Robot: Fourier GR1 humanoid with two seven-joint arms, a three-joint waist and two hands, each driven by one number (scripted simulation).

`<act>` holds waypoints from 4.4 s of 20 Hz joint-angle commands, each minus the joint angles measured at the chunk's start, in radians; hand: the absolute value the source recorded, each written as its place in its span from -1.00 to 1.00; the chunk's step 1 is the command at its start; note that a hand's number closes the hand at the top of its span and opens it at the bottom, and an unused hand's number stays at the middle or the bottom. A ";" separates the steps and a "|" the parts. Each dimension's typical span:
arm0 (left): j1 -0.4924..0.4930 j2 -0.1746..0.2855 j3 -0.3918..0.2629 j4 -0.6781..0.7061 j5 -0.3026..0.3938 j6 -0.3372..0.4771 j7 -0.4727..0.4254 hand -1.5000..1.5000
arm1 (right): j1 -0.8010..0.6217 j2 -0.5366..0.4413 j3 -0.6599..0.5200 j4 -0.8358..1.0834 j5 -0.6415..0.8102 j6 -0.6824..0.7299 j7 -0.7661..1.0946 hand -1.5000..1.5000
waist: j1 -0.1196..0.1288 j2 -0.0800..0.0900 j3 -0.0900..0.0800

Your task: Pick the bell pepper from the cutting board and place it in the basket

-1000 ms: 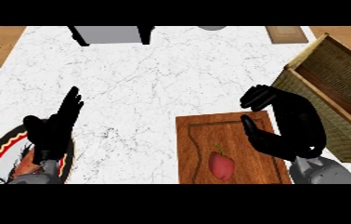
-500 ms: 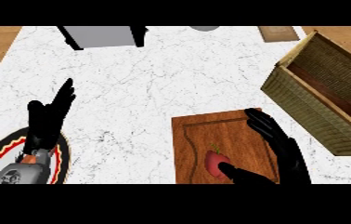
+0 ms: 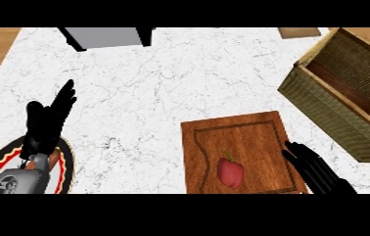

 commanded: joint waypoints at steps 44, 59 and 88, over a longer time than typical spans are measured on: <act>-0.158 -0.099 0.081 0.139 -0.109 -0.104 -0.019 0.00 | -0.144 0.291 0.281 -0.002 0.409 0.200 0.574 -1.00 | 0.077 -0.019 -0.018; -0.176 -0.152 0.112 0.162 -0.155 -0.125 -0.018 0.00 | -0.178 0.375 0.202 0.030 0.390 0.338 0.569 -1.00 | 0.075 -0.019 -0.018; -0.105 -0.160 0.152 0.095 -0.176 -0.167 -0.026 0.00 | -0.187 0.178 0.293 0.076 0.575 0.526 0.325 1.00 | 0.067 -0.022 -0.021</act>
